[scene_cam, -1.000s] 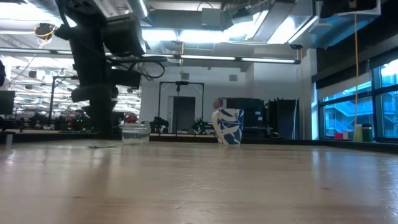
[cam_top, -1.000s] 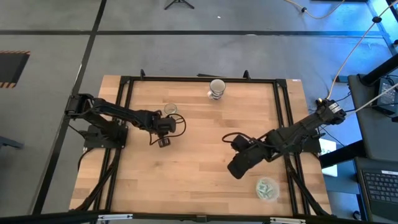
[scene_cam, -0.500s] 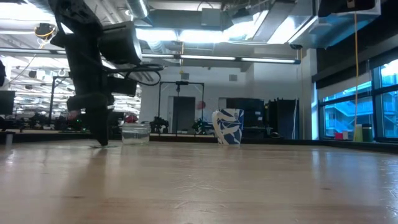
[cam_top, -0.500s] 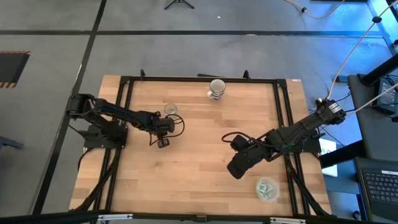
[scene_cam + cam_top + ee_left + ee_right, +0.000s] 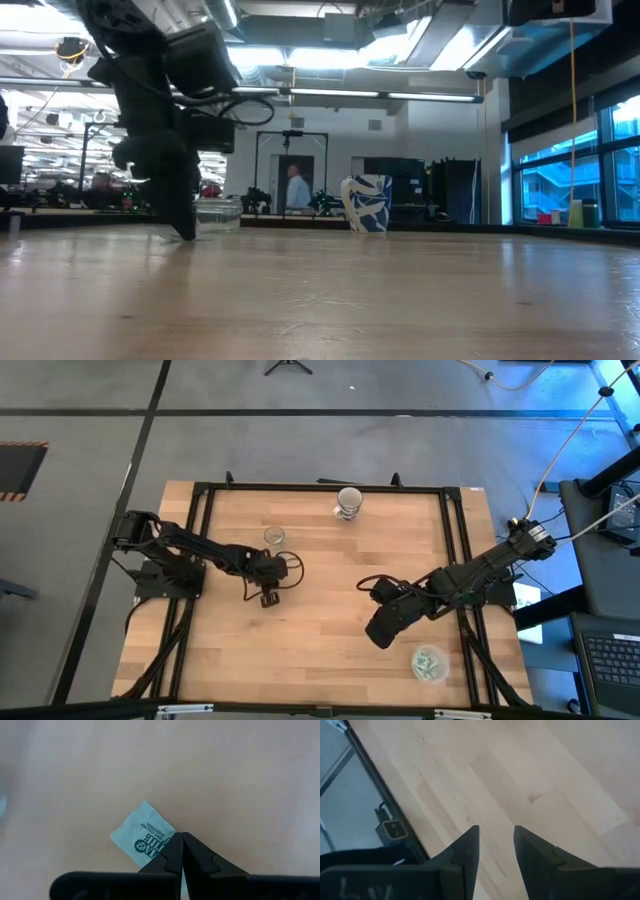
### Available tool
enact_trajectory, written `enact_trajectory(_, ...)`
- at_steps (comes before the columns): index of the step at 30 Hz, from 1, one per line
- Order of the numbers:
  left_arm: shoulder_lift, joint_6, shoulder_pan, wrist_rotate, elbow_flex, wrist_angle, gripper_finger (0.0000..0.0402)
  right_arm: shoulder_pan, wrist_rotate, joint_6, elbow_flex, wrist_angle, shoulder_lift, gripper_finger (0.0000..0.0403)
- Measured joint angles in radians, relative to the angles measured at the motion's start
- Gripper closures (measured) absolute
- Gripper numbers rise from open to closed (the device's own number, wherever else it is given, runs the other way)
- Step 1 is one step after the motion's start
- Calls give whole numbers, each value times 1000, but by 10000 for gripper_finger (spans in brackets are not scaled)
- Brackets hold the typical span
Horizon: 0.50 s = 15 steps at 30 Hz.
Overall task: Pick and place Stevia / Truvia into bins
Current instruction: Put the green stevia packet into the transparent container
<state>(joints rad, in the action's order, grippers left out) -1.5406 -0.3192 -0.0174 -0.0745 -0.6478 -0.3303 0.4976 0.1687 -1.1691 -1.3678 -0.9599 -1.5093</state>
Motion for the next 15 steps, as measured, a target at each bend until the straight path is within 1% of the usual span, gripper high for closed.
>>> enact_trajectory(3, -2, -8, -41, 27, 2, 76, 400, 0, 60, 1, 0, 0, 0, 277)
enact_trajectory(6, -20, -8, -93, 33, 3, 152, 399, 0, 182, 34, 0, 0, -14, 277)
enact_trajectory(10, -85, -8, -172, 38, 1, 269, 400, 0, 320, 200, 0, 22, -80, 277)
enact_trajectory(12, -138, -8, -212, 43, -2, 364, 399, 0, 337, 302, 0, 68, -139, 277)
enact_trajectory(15, -208, -8, -268, 42, -4, 515, 399, -6, 321, 476, 0, 186, -247, 277)
